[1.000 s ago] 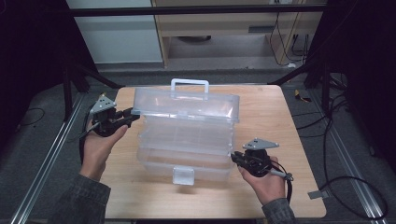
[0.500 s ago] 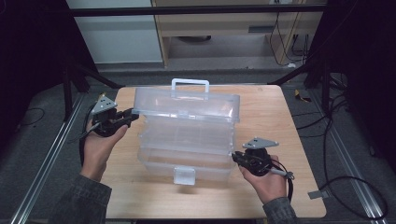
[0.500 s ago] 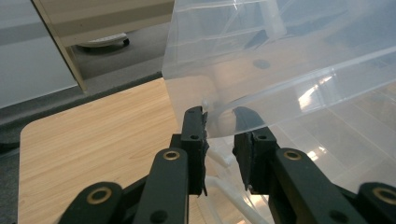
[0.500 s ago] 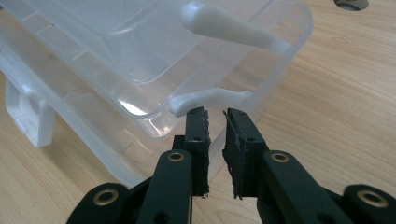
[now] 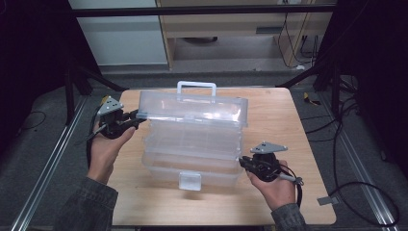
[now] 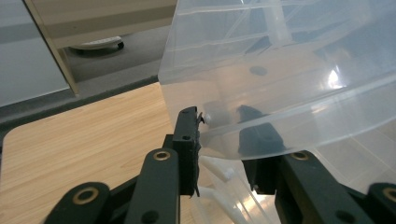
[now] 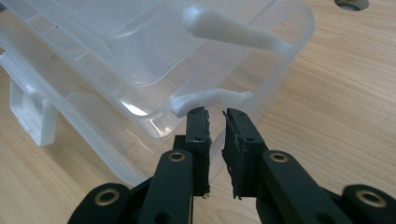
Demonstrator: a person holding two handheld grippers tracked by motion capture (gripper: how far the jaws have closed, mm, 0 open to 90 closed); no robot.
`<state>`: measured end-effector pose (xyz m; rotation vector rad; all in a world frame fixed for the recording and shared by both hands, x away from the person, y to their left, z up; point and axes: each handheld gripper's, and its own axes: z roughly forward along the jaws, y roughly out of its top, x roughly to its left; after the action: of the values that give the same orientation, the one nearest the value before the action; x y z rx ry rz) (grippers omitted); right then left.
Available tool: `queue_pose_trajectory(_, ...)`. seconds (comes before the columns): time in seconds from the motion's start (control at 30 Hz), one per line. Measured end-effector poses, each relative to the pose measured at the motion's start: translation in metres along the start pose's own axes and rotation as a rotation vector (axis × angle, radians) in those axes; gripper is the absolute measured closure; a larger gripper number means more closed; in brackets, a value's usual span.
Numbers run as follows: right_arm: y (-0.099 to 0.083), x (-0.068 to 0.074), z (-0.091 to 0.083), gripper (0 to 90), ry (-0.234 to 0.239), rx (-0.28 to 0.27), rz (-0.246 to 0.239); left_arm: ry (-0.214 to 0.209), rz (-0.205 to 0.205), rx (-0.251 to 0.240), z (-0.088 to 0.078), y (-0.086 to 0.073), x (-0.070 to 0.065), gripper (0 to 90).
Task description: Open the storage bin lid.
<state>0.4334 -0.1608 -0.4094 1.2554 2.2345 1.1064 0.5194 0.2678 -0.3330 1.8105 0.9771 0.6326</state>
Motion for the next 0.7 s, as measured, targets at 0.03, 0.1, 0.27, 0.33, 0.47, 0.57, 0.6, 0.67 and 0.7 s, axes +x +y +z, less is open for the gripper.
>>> queue_pose_trajectory(0.03,0.0,0.0,-0.001,80.3,0.003,0.0,0.001,0.005,0.003,0.003,-0.001,0.0,0.0,73.0)
queue_pose_trajectory(0.1,0.0,-0.001,-0.001,80.5,0.005,0.002,0.003,0.029,0.026,0.01,-0.002,0.0,-0.004,74.5)
queue_pose_trajectory(0.27,0.001,-0.003,-0.002,81.2,-0.003,0.013,-0.007,0.039,0.027,0.018,-0.007,0.001,-0.008,74.8)
queue_pose_trajectory(0.33,0.002,-0.005,-0.002,81.6,-0.004,0.019,-0.01,0.039,0.034,0.02,-0.009,0.002,-0.011,74.4)
queue_pose_trajectory(0.47,0.003,-0.009,-0.003,82.1,-0.017,0.03,-0.011,0.036,0.03,0.022,-0.013,0.005,-0.014,72.9)
queue_pose_trajectory(0.57,0.003,-0.009,-0.003,82.1,-0.023,0.032,-0.013,0.036,0.025,0.025,-0.012,0.006,-0.014,73.0)
queue_pose_trajectory(0.6,0.003,-0.009,-0.003,82.1,-0.023,0.032,-0.013,0.036,0.025,0.025,-0.012,0.006,-0.014,73.0)
queue_pose_trajectory(0.67,0.003,-0.009,-0.003,81.8,-0.022,0.028,-0.005,0.04,0.028,0.027,-0.012,0.008,-0.014,72.9)
queue_pose_trajectory(0.7,0.002,-0.01,-0.003,80.9,-0.02,0.022,0.005,0.046,0.035,0.032,-0.012,0.009,-0.014,72.9)
